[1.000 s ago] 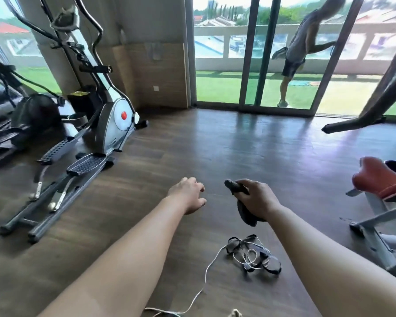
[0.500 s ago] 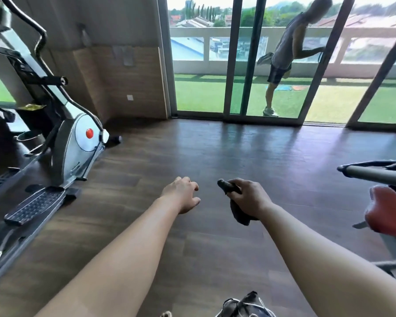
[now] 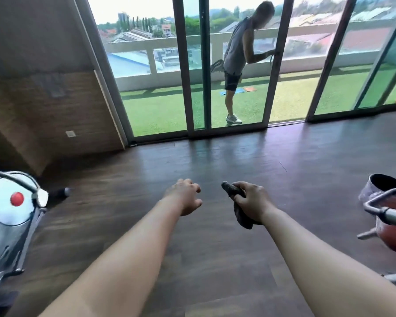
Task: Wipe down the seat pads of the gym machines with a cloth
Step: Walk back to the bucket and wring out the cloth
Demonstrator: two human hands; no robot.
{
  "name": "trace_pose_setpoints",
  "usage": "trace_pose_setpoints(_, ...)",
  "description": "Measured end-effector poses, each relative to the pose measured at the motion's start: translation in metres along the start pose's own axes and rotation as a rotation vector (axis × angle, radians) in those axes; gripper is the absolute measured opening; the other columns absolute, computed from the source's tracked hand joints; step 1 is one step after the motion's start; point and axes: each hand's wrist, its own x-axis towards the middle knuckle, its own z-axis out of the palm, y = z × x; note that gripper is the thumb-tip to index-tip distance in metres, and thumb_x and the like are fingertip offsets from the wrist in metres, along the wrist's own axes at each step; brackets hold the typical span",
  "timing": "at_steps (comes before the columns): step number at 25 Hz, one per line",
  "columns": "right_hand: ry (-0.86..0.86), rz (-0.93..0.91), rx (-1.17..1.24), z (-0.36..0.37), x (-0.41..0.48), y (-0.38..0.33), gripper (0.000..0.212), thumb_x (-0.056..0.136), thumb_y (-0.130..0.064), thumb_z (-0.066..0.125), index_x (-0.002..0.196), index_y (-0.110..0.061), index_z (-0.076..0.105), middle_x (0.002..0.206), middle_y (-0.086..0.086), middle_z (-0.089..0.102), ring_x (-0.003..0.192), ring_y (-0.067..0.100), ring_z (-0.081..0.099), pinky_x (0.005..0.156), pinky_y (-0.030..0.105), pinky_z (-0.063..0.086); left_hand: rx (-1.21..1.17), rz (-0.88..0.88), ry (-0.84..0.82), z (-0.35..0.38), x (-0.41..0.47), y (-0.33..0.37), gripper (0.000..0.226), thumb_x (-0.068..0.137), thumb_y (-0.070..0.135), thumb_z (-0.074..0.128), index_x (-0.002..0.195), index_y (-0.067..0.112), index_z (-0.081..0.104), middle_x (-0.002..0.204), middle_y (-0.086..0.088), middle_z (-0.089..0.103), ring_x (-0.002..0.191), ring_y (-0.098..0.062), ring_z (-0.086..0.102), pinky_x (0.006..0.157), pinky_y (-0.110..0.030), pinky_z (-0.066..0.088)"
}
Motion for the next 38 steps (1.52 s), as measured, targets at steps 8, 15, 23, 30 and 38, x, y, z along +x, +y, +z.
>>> trace_pose_setpoints(8,0.106,0.053,-0.017,-0.063,0.218,0.055,0.033,0.087,-0.031,0.058,0.117,-0.041,0.066,0.101,-0.007,0.074,0.098,0.018,0.063,0.083,0.028,0.046,0.004,0.167,0.024,-0.054,0.263,0.036,0.054,0.098,0.051,0.056,0.147,0.028,0.052,0.147,-0.004,0.047,0.141,-0.027,0.039,0.113,-0.046,0.041)
trace_pose_setpoints(15,0.167,0.125,-0.061,-0.15,0.403,0.106,0.032,0.085,-0.035,0.06,0.116,-0.041,0.066,0.104,-0.005,0.074,0.1,0.02,0.065,0.082,0.03,0.047,0.006,0.261,0.03,-0.114,0.47,0.092,0.054,0.098,0.051,0.056,0.147,0.029,0.051,0.149,-0.003,0.047,0.144,-0.025,0.036,0.115,-0.044,0.039)
trace_pose_setpoints(23,0.314,0.275,-0.007,-0.216,0.591,0.186,0.031,0.087,-0.035,0.063,0.117,-0.037,0.068,0.107,-0.001,0.075,0.103,0.023,0.066,0.085,0.03,0.05,0.075,0.498,0.014,-0.155,0.721,0.165,0.051,0.097,0.051,0.059,0.144,0.03,0.054,0.143,-0.003,0.051,0.14,-0.026,0.041,0.109,-0.044,0.045)
trace_pose_setpoints(30,0.48,0.466,0.068,-0.318,0.695,0.294,0.033,0.086,-0.034,0.066,0.119,-0.038,0.068,0.11,-0.004,0.075,0.106,0.021,0.066,0.089,0.029,0.05,0.117,0.733,0.012,-0.19,0.906,0.311,0.048,0.095,0.051,0.061,0.139,0.032,0.057,0.136,0.0,0.054,0.134,-0.023,0.044,0.103,-0.043,0.048)
trace_pose_setpoints(38,0.608,0.607,0.084,-0.47,0.767,0.463,0.033,0.086,-0.037,0.067,0.119,-0.035,0.067,0.109,-0.002,0.075,0.106,0.022,0.066,0.089,0.029,0.05,0.073,0.918,0.01,-0.192,1.053,0.547,0.046,0.095,0.048,0.061,0.138,0.03,0.058,0.132,-0.002,0.056,0.129,-0.027,0.046,0.097,-0.037,0.047)
